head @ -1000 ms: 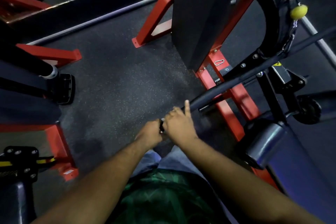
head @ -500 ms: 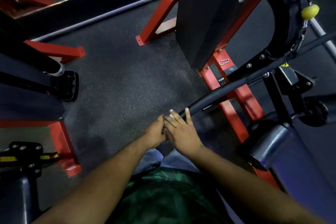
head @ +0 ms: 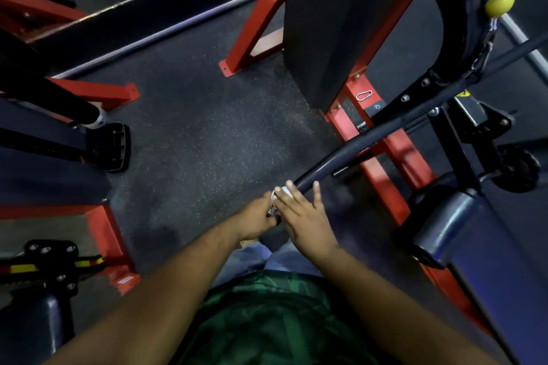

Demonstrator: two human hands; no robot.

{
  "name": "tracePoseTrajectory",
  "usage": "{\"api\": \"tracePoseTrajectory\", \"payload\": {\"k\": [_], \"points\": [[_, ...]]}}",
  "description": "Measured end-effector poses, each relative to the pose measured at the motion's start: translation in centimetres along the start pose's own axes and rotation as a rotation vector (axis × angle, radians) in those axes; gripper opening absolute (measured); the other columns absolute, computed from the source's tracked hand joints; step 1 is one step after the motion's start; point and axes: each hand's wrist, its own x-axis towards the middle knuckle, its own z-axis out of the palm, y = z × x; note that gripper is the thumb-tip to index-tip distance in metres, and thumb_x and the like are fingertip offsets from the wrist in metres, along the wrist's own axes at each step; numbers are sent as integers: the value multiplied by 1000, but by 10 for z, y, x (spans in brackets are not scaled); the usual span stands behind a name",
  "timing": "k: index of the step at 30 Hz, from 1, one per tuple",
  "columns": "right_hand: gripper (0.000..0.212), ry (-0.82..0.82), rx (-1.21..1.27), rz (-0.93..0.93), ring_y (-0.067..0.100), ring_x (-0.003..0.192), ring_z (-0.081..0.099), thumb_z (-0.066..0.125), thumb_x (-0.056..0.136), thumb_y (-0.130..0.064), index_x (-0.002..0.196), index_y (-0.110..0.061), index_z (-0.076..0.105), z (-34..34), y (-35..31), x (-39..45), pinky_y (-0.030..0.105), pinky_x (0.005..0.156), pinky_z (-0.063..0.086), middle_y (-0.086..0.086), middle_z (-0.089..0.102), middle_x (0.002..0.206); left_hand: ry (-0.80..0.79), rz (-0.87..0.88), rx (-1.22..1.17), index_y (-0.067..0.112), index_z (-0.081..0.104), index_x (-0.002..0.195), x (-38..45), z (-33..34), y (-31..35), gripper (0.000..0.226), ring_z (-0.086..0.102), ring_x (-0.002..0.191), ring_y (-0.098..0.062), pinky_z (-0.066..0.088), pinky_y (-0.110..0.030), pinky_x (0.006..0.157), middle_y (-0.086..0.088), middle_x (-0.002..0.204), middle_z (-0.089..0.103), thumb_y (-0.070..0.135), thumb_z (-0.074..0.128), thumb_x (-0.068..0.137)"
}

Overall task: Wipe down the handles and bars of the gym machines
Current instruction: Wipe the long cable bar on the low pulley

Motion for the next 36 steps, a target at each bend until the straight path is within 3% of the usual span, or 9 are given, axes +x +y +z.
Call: {"api": "tracePoseTrajectory", "payload": {"k": [5, 12, 16, 20, 24, 27, 30, 34, 36], "points": [[60, 90, -7, 182, 21, 153, 25, 45, 90, -11, 148, -25, 49, -15, 26, -3, 67, 120, 4, -3, 39, 161, -87, 17, -22, 11, 48, 132, -7, -6, -3, 43, 63, 104, -25, 53, -45, 93, -9, 116, 63, 22, 67, 96], [58, 153, 332, 349, 26, 154, 9, 35, 92, -8, 151, -10, 38, 7, -22, -7, 60, 109, 43, 14, 32, 163, -140, -6, -143, 15, 51, 113, -10, -16, 3, 25, 54, 91, -16, 48, -40, 85, 4, 94, 57, 28, 60, 94], [58, 289, 475, 441, 33, 156, 7, 35, 99, -7, 156, -6, 29, 9, -42, -12, 57, 119, 31, 13, 20, 167, -159, -81, -312, 22, 51, 102, -16, -13, 13, 21, 50, 79, -15, 43, -34, 75, 2, 86, 55, 38, 44, 90], [57, 494, 767, 948, 17, 156, 17, 38, 108, -22, 160, -7, 23, -8, -37, 15, 40, 125, 23, 4, 16, 168, -108, -89, -350, 15, 53, 116, -20, -4, 13, 28, 50, 78, -19, 42, -37, 75, 1, 84, 56, 35, 42, 100], [40, 658, 1159, 1163, -1, 112, 63, 44, 108, -22, 148, -24, 51, -28, -64, 38, 23, 99, 47, -19, 71, 118, -30, -71, -309, 22, 54, 118, -19, -14, 12, 32, 52, 83, -20, 43, -38, 79, -7, 92, 59, 42, 41, 95], [36, 646, 1416, 1198, -7, 100, 63, 47, 107, -10, 139, -23, 58, -36, -104, 47, 8, 88, 44, -14, 70, 101, 4, -3, -222, 11, 53, 131, -14, -23, 9, 30, 56, 93, -22, 41, -31, 80, -16, 110, 63, 28, 43, 107], [26, 643, 1668, 1312, 14, 112, 66, 51, 106, -33, 123, -18, 63, -35, -103, 67, 25, 97, 50, 5, 70, 112, 17, 66, -107, 5, 52, 132, -15, -27, 10, 31, 60, 112, -26, 43, -29, 87, -16, 123, 63, 25, 41, 111], [26, 896, 1830, 1535, 7, 70, 59, 52, 105, -40, 94, -18, 58, -62, -34, 94, 19, 64, 49, -2, 57, 80, 19, 71, -59, 5, 50, 130, -17, -22, 9, 36, 61, 110, -35, 48, -39, 88, -15, 114, 63, 33, 39, 111], [26, 904, 1859, 1546, 14, 76, 60, 58, 102, -41, 94, -17, 59, -65, -25, 99, 23, 68, 49, 0, 56, 79, 30, 64, -88, 9, 43, 142, -18, -19, 9, 45, 60, 118, -34, 49, -43, 97, -15, 126, 62, 40, 39, 109]]}}
